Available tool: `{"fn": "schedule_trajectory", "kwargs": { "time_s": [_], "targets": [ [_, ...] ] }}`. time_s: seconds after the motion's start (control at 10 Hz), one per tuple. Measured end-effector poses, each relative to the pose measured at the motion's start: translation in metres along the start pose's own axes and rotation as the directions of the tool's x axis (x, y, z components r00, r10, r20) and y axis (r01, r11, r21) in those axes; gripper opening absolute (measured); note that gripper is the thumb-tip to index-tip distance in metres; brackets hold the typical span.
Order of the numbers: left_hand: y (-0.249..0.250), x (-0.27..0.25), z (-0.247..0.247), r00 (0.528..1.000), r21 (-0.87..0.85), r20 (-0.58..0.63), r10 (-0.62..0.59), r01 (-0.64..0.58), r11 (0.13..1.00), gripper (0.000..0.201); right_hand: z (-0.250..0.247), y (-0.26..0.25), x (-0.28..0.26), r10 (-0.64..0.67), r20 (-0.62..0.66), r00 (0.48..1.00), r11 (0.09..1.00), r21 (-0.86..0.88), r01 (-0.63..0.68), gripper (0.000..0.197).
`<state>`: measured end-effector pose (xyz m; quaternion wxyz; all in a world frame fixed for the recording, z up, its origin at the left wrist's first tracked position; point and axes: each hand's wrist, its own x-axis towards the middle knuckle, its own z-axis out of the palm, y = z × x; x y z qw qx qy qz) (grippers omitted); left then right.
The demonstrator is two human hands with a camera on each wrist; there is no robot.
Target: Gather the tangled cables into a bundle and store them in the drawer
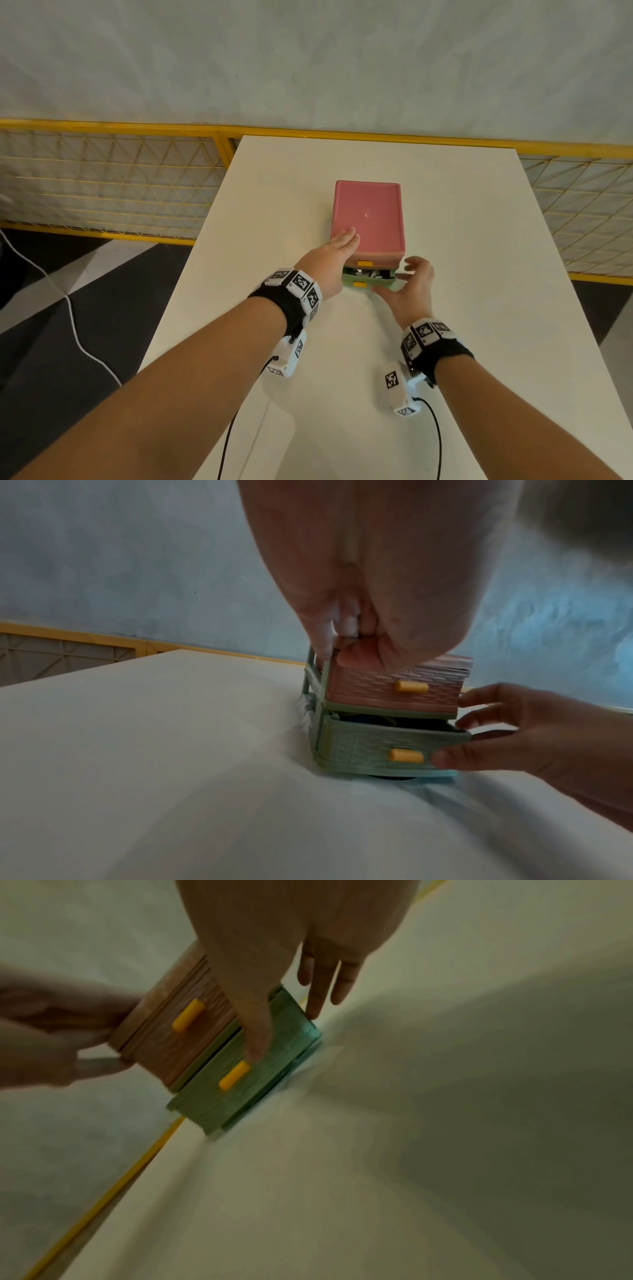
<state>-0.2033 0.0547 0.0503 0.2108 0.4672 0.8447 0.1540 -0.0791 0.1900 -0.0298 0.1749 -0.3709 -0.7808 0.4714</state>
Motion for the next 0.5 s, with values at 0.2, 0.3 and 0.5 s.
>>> {"fn": "schedule_trajectory", "kwargs": {
  "time_s": [0.2, 0.3, 0.5],
  "targets": [
    [-0.001, 0.001, 0.0, 1.0, -0.017, -0.02, 0.006, -0.007, 1.0, 0.083, 0.008, -0.003, 0.033, 0.13, 0.067, 0.989, 0.971, -0.213, -0.113, 0.091],
    [0.0, 0.0, 0.0, 0.999, -0.027, -0.03, 0.021, -0.022, 0.999, 0.082, 0.01, -0.003, 0.031, 0.129, 0.037, 0.991, 0.967, -0.225, -0.117, 0.082],
    [-0.004, 0.001, -0.011, 0.999, -0.211, -0.046, -0.027, 0.017, 0.977, 0.076, -0.001, -0.011, 0.027, 0.079, 0.076, 0.994, 0.946, -0.321, -0.051, 0.082]
  ]
}}
